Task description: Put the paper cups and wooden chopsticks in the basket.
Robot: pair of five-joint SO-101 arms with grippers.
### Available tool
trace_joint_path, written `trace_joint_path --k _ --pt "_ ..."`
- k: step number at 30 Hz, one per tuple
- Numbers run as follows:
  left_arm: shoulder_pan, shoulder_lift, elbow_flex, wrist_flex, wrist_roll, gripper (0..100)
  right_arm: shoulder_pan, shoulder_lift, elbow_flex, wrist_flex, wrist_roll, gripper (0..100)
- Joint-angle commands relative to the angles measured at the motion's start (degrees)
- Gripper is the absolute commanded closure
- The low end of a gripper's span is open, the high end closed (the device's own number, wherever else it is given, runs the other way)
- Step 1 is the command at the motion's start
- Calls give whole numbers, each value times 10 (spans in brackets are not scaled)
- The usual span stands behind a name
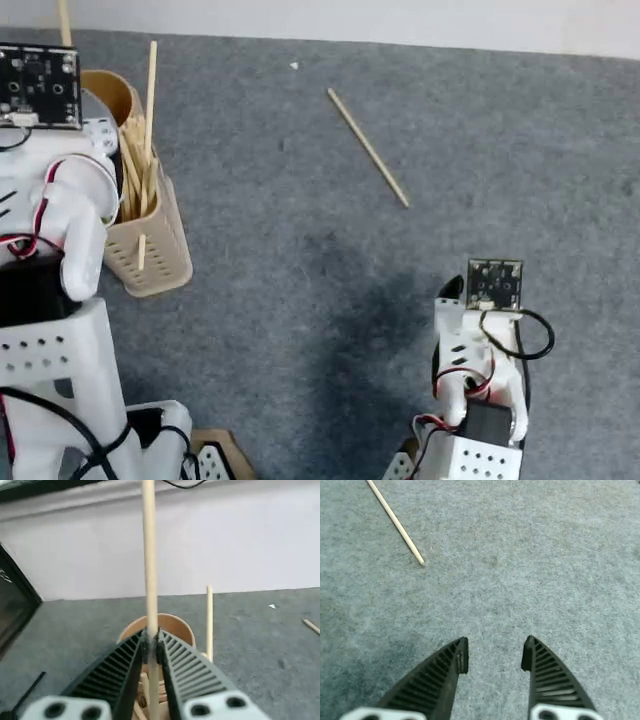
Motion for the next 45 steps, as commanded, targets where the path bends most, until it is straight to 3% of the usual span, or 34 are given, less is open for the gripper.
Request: trace_joint_path --k 1,10,17,27,29,32,37,45 --pt "-1 1 -11 -45 6 992 -5 -6 87 4 6 807" --pt "-2 6 8 -51 4 986 -5 -6 87 4 6 807" --pt "-4 5 69 -85 4 895 -5 -6 87 4 6 807" --pt "0 1 76 -87 5 895 -5 -6 87 4 6 807" --pt "20 0 54 -84 5 895 -5 -7 87 4 6 807" --pt "95 7 -7 -15 5 895 1 -7 87 4 6 807" --pt "259 96 -94 67 4 895 107 -8 60 6 0 807" --pt "290 451 -301 72 4 891 267 -8 52 6 -14 807"
